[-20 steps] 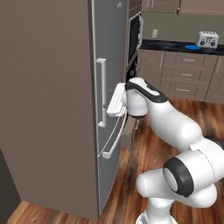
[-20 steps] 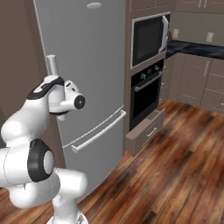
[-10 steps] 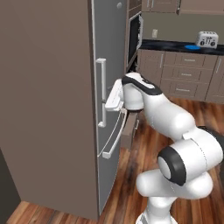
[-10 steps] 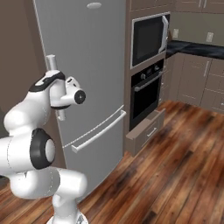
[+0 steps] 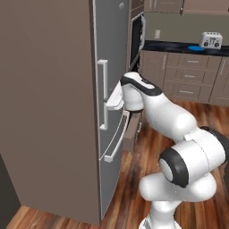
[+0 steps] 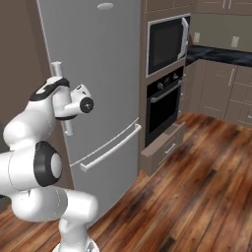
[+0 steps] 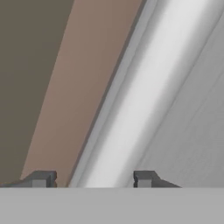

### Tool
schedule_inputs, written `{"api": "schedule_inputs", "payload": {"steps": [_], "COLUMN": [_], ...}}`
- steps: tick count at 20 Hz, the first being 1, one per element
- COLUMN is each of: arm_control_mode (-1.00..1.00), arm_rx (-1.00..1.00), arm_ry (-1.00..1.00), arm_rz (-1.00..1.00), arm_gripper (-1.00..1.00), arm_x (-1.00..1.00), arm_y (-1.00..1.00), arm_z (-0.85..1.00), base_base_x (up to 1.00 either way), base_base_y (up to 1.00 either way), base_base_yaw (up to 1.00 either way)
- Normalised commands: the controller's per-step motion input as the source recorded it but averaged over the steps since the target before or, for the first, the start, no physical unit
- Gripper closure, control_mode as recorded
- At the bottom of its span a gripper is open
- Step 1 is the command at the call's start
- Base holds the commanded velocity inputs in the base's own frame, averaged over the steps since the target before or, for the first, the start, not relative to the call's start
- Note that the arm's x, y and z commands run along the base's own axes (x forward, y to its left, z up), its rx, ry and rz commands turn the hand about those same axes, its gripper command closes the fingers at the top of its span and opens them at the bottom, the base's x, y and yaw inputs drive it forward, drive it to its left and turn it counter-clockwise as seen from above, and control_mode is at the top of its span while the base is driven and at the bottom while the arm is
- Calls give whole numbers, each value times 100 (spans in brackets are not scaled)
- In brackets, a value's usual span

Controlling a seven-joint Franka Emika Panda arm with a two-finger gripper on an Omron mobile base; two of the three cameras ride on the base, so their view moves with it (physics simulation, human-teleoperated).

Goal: Move the hot dog bun to the plate on the dining table and place the condiment next to that plate. Then navigate to the fridge and take the sausage and place it on the plate as well.

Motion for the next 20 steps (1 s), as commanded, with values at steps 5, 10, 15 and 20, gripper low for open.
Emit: {"api": "schedule_inputs", "payload": {"steps": [5, 10, 15, 20], "arm_control_mode": [-100, -100, -100, -100], "arm_rx": [-2, 0, 0, 3], "arm_ry": [0, 0, 0, -2], "arm_rz": [-5, -4, 0, 0], "arm_gripper": [100, 100, 100, 100], "arm_x": [0, 0, 0, -19], "arm_y": [62, 46, 23, -20], "arm_z": [0, 0, 0, 0], "base_base_x": [0, 0, 0, 0], "base_base_y": [0, 0, 0, 0], "base_base_yaw": [0, 0, 0, 0]}}
